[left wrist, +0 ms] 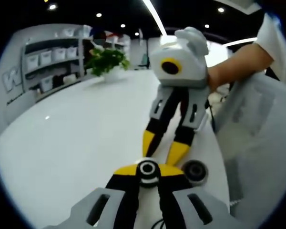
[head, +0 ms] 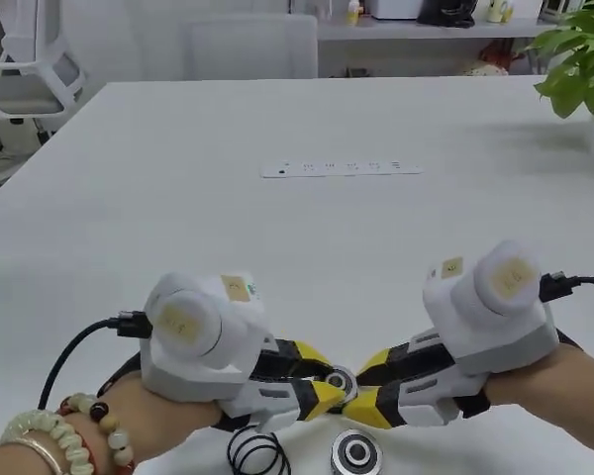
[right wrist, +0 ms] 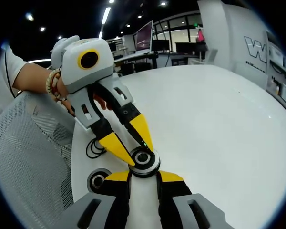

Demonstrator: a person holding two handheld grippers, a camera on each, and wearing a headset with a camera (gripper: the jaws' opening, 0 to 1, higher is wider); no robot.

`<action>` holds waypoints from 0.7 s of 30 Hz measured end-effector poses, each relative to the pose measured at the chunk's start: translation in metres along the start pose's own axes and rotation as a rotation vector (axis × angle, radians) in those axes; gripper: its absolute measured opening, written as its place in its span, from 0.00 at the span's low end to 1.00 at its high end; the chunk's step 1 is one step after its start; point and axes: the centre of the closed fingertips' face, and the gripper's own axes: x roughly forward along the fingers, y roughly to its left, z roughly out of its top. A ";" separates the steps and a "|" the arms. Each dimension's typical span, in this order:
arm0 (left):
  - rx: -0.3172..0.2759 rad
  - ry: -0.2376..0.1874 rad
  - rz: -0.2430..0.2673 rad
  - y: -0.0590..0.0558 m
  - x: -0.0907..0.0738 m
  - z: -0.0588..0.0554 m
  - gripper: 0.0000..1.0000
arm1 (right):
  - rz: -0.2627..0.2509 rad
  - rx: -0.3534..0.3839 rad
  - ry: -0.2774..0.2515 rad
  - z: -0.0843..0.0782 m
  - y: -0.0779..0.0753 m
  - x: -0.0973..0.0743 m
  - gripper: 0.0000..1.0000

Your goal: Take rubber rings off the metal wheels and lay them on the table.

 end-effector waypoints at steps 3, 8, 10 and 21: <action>0.009 0.000 -0.002 0.000 -0.001 -0.001 0.15 | -0.004 -0.017 0.004 0.000 0.000 -0.001 0.18; 0.010 -0.005 -0.001 0.000 -0.002 0.000 0.15 | -0.007 -0.072 0.023 -0.001 0.000 -0.003 0.12; 0.008 -0.003 -0.001 0.001 -0.002 0.000 0.15 | -0.021 -0.120 0.048 -0.004 -0.003 -0.004 0.03; 0.019 0.002 0.006 0.001 -0.002 -0.001 0.15 | -0.048 -0.009 0.052 -0.003 -0.011 -0.002 0.00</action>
